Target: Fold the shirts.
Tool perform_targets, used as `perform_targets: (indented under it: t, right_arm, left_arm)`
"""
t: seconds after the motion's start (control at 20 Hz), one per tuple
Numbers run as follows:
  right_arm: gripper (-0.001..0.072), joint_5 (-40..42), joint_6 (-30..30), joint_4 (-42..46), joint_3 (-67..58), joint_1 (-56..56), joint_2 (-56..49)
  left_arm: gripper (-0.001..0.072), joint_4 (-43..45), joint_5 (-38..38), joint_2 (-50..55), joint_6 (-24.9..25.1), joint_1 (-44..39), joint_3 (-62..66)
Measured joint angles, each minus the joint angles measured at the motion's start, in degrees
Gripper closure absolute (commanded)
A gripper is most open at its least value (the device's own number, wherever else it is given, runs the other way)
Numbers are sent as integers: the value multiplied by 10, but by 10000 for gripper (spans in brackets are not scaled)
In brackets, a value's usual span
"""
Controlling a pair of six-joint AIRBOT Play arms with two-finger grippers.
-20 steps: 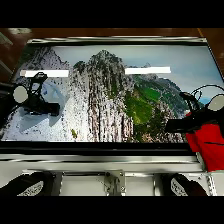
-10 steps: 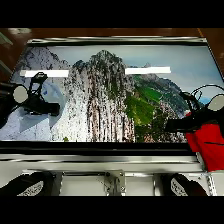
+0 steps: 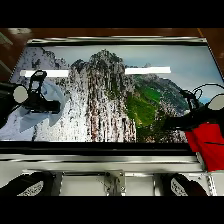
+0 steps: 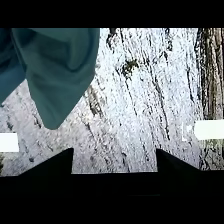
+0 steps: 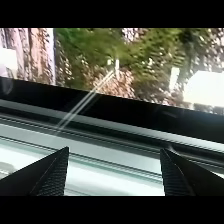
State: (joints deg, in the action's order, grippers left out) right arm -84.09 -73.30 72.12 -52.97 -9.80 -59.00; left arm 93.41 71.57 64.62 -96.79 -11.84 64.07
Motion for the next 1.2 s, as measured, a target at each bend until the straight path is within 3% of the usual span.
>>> perform_targets:
  t: [0.15,0.25,0.65,0.95,1.0,1.05,1.1,1.15,1.2]
  right_arm:
    - [17,9,-3,-42,0,0,0]
    - [17,17,-4,-63,0,0,0]
    - [17,68,-5,-85,0,0,0]
    - [17,92,-7,-90,0,0,0]
    - [17,92,-10,-90,0,0,0]
    - [18,93,-11,-90,0,0,0]
    - [17,93,-16,-90,0,0,0]
    - [17,95,-21,-91,0,0,0]
    - [17,96,-28,-91,0,0,0]
  left_arm:
    - [86,-4,-16,0,0,0,0]
    - [-13,-3,-24,5,-1,12,5]
    - [-13,-31,-33,158,-14,181,121]
    - [-13,-121,-86,305,-19,225,186]
    - [13,-128,-96,320,-20,226,190]
    - [252,-133,-106,333,-20,228,195]
    - [554,-138,-113,345,-20,230,197]
    - [669,-139,-117,352,-20,232,199]
    - [669,-142,-120,357,-20,235,200]
